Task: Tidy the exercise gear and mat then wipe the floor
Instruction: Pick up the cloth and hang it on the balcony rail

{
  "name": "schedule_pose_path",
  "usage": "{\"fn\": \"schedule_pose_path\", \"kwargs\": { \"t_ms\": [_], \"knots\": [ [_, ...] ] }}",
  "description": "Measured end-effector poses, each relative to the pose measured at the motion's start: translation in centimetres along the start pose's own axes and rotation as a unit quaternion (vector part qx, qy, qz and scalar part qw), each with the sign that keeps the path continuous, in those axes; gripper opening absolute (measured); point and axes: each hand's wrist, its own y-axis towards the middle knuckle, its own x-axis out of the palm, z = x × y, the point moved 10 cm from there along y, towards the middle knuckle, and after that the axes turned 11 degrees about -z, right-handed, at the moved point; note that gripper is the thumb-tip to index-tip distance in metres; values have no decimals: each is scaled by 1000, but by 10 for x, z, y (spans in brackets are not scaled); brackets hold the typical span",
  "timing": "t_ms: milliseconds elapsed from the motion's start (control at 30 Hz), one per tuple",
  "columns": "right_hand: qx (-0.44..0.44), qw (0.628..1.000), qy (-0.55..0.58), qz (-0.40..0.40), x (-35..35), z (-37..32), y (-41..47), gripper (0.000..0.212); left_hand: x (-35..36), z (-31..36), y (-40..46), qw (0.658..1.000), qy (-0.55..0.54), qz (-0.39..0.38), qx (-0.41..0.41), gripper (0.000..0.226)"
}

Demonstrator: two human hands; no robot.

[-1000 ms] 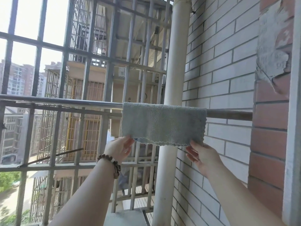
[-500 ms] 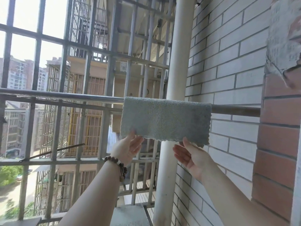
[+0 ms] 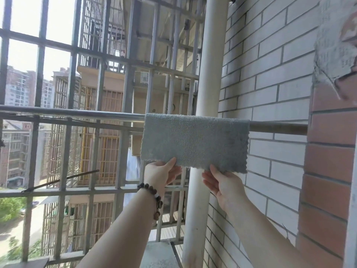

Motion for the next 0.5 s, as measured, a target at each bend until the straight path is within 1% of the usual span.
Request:
{"fn": "schedule_pose_path", "kwargs": {
  "t_ms": [100, 167, 233, 300, 367, 433, 500],
  "knots": [
    [-16, 1000, 18, 2, -2, -4, 0, 11, -1, 1, -2, 1000, -13, -11, 1, 22],
    [-33, 997, 57, 29, -15, -10, 1, 21, -10, 7, -3, 999, -48, 5, 15, 19],
    [-52, 992, 98, 62, -32, -15, 1, 27, -26, 12, -3, 996, -82, 34, 29, 16],
    [-69, 989, 102, 77, -45, -20, 1, 21, -41, 12, -1, 993, -93, 59, 34, 20],
    [-69, 991, 77, 90, -52, -22, -1, 6, -51, 12, 1, 993, -88, 70, 36, 23],
    [-66, 991, 67, 100, -55, -22, -1, 7, -54, 11, 2, 995, -63, 73, 35, 25],
    [-60, 992, 57, 92, -54, -21, -1, 7, -53, 10, -1, 997, -19, 72, 38, 27]
  ]
}}
